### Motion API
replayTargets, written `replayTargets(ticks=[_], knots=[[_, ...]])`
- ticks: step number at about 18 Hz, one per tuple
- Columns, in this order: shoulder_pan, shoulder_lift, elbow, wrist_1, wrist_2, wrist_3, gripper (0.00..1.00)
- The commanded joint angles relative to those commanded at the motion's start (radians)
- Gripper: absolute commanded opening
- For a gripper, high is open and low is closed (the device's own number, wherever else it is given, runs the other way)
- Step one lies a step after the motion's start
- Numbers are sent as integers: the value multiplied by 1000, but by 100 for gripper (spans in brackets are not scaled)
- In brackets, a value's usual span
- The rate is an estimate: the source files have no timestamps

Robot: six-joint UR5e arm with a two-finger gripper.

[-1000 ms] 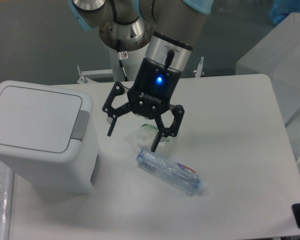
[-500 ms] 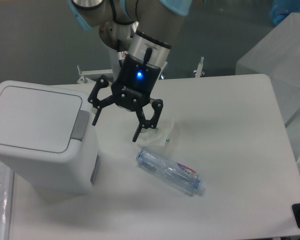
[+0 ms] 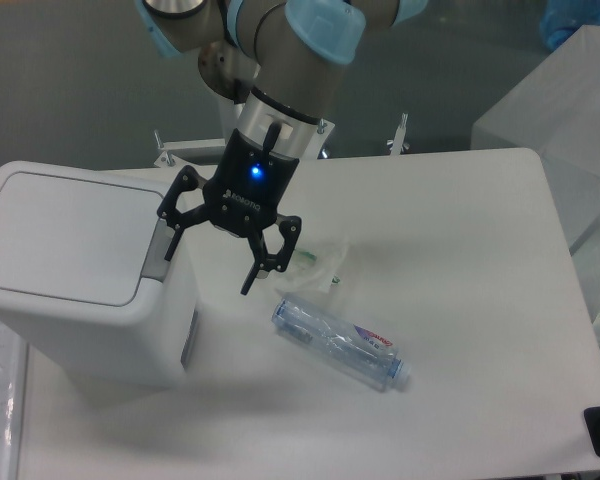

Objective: Open the trash can

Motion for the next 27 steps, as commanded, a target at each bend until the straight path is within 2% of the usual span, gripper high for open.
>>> replayTargets(ticks=[19, 27], knots=[[3, 9, -6, 5, 0, 32, 100], [77, 11, 31, 8, 9, 146, 100]])
